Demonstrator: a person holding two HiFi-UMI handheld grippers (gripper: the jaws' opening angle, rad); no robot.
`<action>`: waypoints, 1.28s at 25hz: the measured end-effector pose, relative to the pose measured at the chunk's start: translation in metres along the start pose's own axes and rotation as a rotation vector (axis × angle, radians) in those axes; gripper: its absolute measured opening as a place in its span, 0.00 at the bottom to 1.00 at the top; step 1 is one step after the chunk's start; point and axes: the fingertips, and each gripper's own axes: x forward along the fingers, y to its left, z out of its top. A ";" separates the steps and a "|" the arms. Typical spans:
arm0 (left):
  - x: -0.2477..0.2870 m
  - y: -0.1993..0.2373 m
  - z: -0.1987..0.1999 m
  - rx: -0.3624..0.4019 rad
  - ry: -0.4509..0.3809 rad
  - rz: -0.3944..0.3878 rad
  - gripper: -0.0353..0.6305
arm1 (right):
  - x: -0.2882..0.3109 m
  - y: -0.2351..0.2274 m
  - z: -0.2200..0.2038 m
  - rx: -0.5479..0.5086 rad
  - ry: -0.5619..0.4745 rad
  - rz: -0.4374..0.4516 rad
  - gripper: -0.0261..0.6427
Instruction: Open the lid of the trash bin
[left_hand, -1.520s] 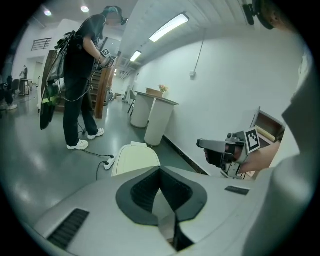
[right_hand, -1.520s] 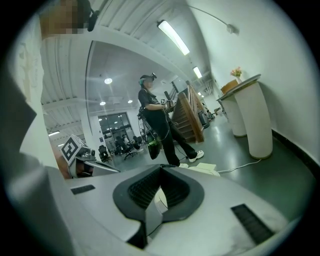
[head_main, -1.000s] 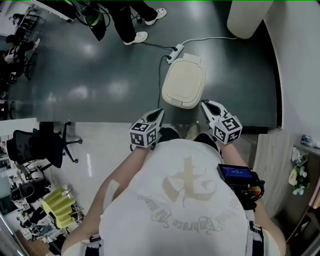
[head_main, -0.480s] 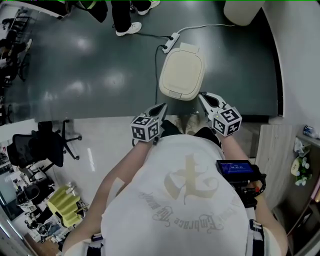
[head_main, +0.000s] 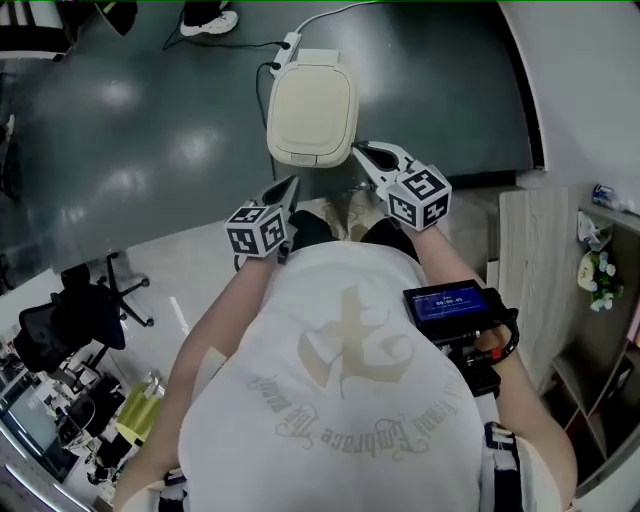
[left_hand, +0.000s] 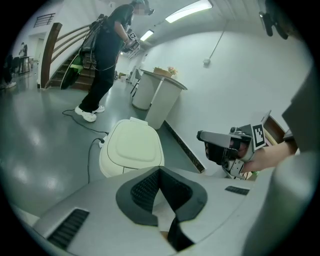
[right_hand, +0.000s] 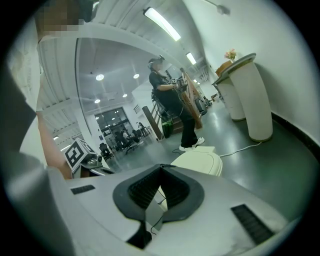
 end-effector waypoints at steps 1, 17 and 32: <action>0.003 0.001 -0.001 -0.003 0.005 0.001 0.07 | 0.000 -0.001 -0.002 0.004 0.001 0.001 0.05; 0.030 0.010 -0.009 0.023 0.080 -0.009 0.07 | 0.011 -0.008 -0.028 0.023 0.052 0.001 0.05; 0.049 0.023 -0.005 0.024 0.130 0.044 0.07 | 0.018 -0.002 -0.043 0.047 0.086 0.020 0.05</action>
